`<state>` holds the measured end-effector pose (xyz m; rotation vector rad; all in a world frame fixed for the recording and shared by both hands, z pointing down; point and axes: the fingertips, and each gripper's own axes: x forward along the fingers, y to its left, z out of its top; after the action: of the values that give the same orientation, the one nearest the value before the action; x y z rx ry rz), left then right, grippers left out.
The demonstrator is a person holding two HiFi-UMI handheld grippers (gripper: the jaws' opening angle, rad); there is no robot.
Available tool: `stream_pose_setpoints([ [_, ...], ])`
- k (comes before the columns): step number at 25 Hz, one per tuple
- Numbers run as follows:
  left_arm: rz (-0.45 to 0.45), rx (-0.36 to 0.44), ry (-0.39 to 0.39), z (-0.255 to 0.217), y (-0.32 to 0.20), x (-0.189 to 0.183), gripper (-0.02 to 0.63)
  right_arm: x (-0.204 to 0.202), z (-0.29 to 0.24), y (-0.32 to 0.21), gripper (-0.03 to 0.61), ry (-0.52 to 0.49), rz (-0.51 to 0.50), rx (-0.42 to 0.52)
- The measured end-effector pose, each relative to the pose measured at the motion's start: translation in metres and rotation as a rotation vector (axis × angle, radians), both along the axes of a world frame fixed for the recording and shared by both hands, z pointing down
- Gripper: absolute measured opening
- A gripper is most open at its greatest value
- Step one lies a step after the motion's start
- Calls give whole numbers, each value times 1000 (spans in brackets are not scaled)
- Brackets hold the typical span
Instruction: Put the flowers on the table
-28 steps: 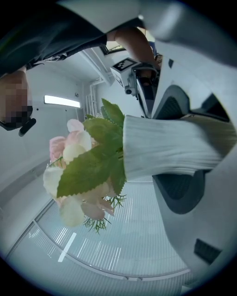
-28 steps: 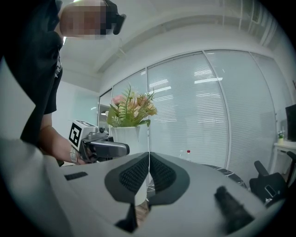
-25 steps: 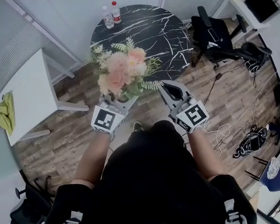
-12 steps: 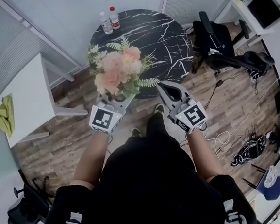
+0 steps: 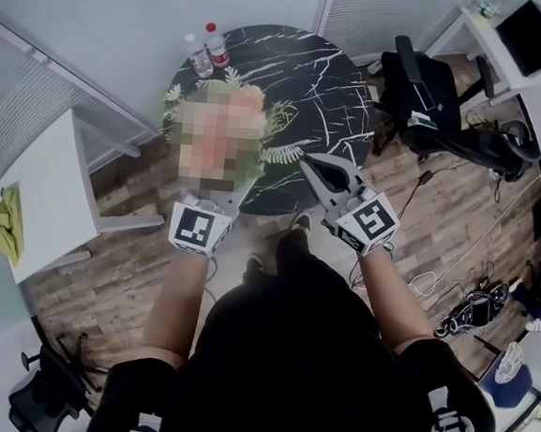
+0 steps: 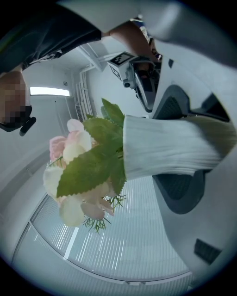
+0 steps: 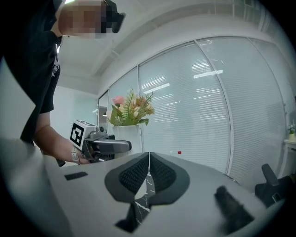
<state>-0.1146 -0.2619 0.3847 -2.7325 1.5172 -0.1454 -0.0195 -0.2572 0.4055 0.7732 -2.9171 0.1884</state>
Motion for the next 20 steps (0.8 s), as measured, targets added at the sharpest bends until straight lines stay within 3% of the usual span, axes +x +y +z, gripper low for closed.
stream_pose_setpoints([
  [6, -13, -10, -16, 16, -55, 10, 334, 0, 9, -56, 21, 18, -22, 32],
  [13, -34, 43, 21, 18, -117, 26, 334, 8, 32, -109, 21, 17, -30, 10],
  [20, -66, 46, 47, 47, -163, 39, 334, 17, 63, -155, 21, 23, -35, -9],
])
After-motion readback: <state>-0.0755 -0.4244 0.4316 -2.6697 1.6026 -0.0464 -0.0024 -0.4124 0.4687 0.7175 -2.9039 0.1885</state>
